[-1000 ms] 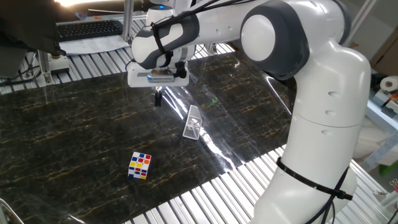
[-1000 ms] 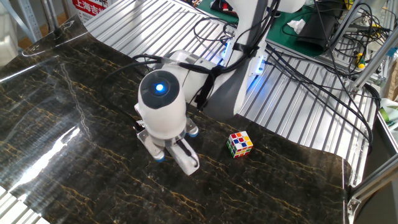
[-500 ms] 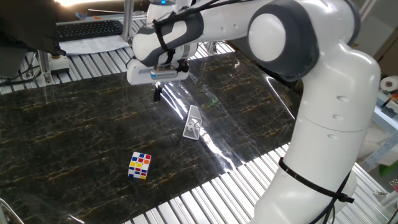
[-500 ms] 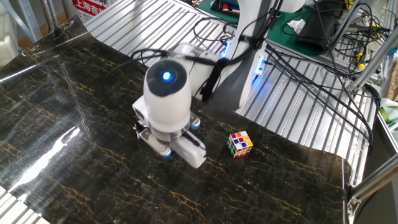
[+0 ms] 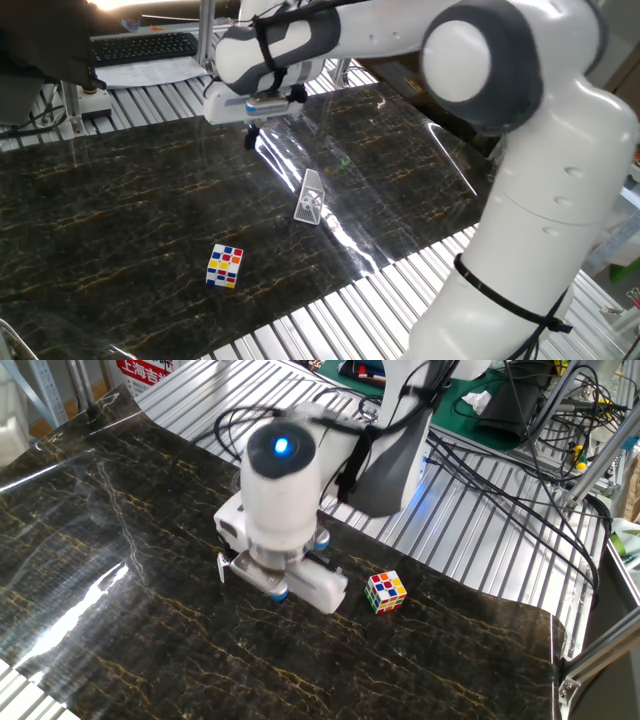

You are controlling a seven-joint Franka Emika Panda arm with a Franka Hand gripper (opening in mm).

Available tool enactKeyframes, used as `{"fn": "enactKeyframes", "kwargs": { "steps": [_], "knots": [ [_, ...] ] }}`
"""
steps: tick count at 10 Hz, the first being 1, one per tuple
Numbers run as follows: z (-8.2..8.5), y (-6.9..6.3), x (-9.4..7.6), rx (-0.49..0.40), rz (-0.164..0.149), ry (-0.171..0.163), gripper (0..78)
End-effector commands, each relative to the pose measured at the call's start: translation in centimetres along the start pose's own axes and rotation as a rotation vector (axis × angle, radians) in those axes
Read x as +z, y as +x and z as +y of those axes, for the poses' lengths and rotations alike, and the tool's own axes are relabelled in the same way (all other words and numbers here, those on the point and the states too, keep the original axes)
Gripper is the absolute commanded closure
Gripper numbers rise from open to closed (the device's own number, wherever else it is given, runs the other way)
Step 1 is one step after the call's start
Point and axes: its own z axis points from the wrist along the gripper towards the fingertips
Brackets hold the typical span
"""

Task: Push the soccer ball into the goal

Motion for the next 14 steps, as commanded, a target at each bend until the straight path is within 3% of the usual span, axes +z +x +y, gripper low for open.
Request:
{"fn": "enactKeyframes", "kwargs": {
  "steps": [1,4,5,9,11,14],
  "knots": [
    [-0.4,1.7,-3.3,-0.058,-0.038,-0.014,77.6],
    [-0.7,2.1,-4.1,-0.028,-0.023,-0.004,77.6],
    [-1.0,2.3,-4.4,-0.024,-0.024,0.019,77.6],
    [-2.3,3.4,-6.2,-0.027,-0.025,0.021,77.6],
    [-2.6,3.0,-6.0,-0.025,-0.025,0.022,77.6],
    [-2.4,1.9,-4.4,-0.036,-0.018,0.023,77.6]
  ]
}}
